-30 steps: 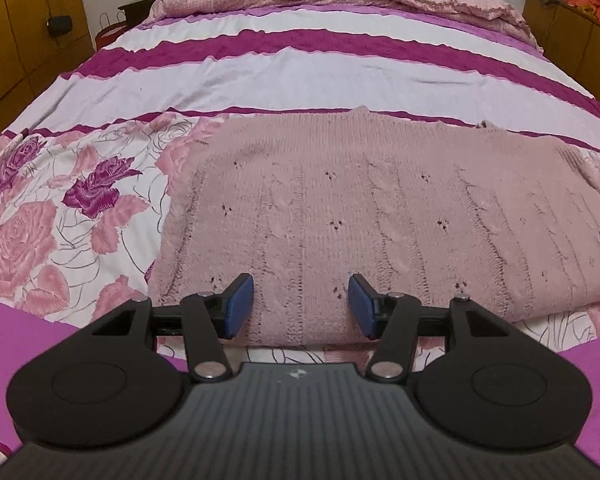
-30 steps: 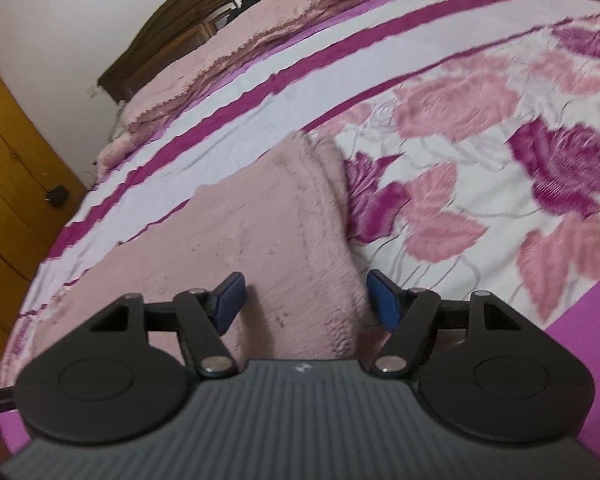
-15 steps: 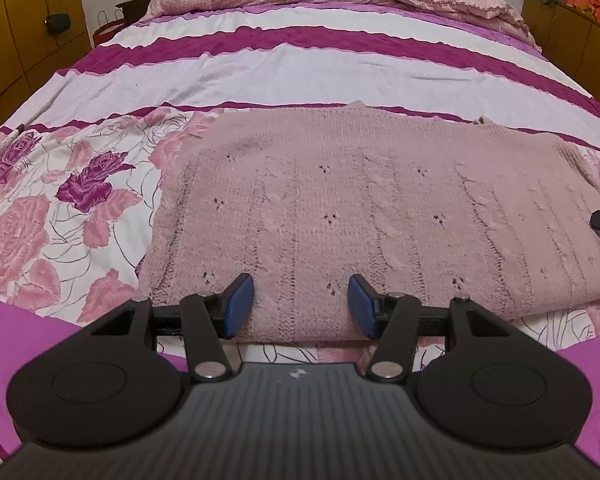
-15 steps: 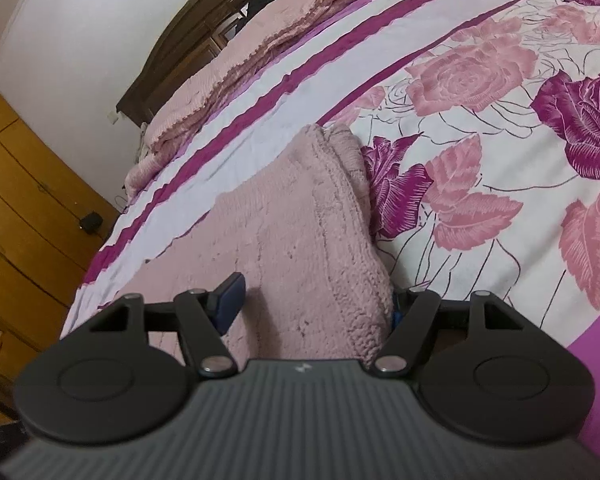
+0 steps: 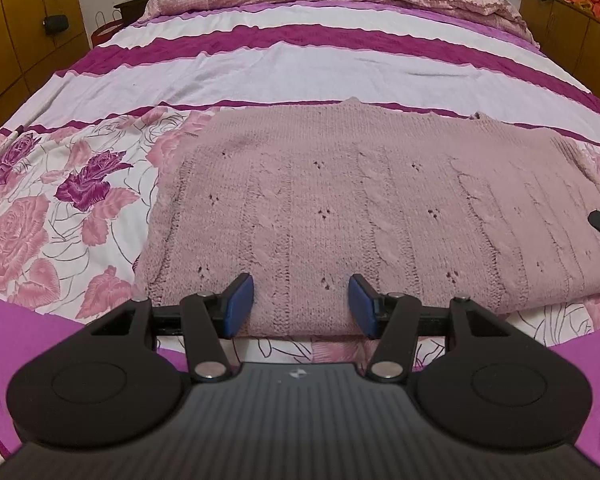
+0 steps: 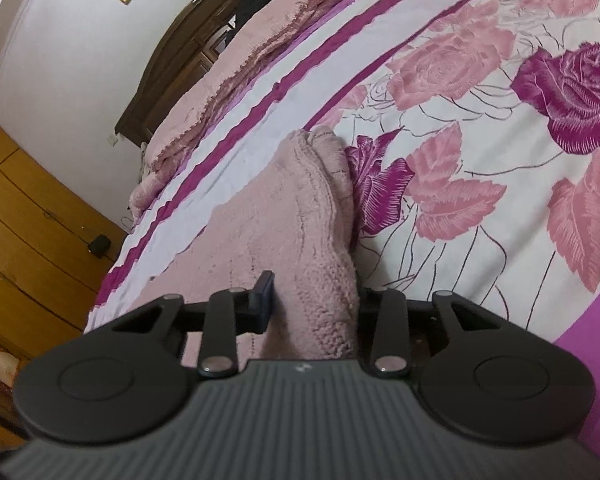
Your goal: Fold small clothes
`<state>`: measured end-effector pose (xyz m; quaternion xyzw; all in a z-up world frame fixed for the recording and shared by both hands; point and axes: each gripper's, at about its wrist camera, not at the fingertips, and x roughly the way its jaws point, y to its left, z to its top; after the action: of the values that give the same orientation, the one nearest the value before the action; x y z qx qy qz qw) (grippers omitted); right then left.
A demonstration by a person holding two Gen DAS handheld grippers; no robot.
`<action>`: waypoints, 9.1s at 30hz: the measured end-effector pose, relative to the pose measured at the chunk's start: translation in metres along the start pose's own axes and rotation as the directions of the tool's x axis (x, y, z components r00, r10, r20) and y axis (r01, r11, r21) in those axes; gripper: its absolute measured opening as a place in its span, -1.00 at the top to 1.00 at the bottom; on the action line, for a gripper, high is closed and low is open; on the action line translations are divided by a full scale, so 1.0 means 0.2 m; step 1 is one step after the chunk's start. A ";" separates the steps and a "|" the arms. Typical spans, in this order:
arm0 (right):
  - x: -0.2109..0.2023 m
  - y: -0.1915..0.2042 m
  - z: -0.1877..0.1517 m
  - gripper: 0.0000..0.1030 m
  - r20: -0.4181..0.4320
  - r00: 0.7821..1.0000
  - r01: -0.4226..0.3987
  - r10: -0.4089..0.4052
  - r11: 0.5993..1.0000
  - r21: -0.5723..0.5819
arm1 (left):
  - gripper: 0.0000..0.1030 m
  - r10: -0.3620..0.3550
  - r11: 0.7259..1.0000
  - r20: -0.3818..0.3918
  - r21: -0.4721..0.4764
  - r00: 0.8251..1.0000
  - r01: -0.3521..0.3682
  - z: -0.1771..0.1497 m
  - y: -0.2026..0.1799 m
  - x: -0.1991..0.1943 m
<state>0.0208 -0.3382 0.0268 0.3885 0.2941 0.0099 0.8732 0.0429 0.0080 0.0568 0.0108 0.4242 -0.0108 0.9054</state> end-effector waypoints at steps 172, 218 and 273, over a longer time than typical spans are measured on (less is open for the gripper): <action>0.42 0.93 -0.39 -0.44 -0.303 0.950 -0.189 0.074 0.909 -0.372 | -0.42 -0.279 0.914 0.074 -0.285 0.957 0.288 0.10 0.71 0.10; 0.09 0.49 -0.18 -0.19 -0.234 0.972 -0.099 0.030 0.952 -0.289 | -0.10 -0.505 0.855 0.002 -0.141 0.863 0.500 0.05 0.04 0.01; -0.33 0.51 -0.71 -0.38 0.026 0.956 0.233 -0.291 0.707 -0.667 | -0.61 -0.099 0.993 0.005 0.070 0.995 0.098 -0.43 -0.29 -0.22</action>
<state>-0.0862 -0.1865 0.0551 0.0063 0.3585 0.0056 0.9335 -0.0533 -0.0473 0.0356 0.0214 0.4199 -0.0703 0.9046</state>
